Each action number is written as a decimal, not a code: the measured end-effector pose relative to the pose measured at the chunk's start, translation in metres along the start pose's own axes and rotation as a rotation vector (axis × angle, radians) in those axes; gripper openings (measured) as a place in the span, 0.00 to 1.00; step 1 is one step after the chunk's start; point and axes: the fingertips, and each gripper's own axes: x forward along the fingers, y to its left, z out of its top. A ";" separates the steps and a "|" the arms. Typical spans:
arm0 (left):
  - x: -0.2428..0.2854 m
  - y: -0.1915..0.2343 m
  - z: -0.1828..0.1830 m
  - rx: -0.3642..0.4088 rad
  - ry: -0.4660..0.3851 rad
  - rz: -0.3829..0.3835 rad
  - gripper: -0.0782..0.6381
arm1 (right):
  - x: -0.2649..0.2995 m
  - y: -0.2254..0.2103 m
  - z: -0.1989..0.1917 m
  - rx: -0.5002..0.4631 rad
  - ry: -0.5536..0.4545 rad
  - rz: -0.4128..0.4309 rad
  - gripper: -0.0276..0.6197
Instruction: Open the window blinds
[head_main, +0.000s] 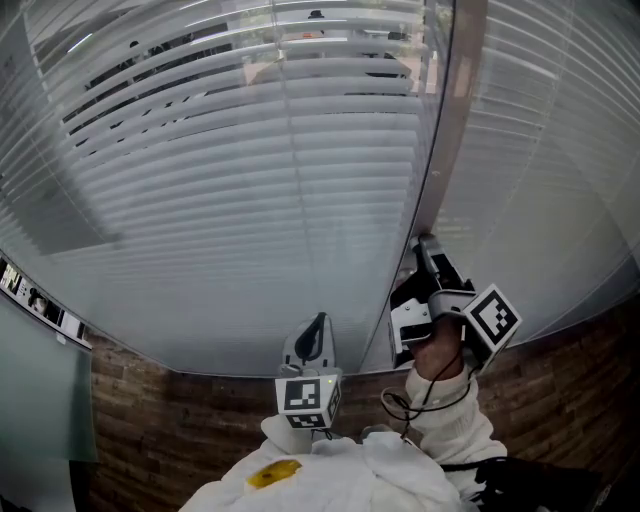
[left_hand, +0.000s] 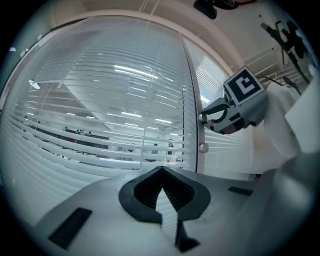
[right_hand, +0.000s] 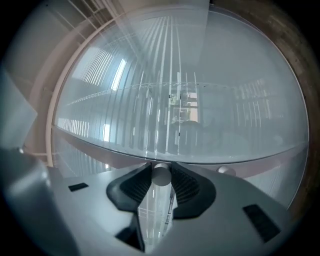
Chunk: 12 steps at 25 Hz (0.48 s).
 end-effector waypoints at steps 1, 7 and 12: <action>0.000 0.000 0.000 0.000 0.000 -0.001 0.11 | 0.000 0.000 0.000 0.023 0.001 0.002 0.25; 0.002 -0.001 0.000 0.003 0.002 -0.003 0.11 | 0.001 0.004 -0.001 -0.083 0.029 0.032 0.25; 0.004 -0.001 0.001 0.013 0.000 -0.006 0.11 | -0.004 0.019 -0.005 -0.713 0.129 0.094 0.25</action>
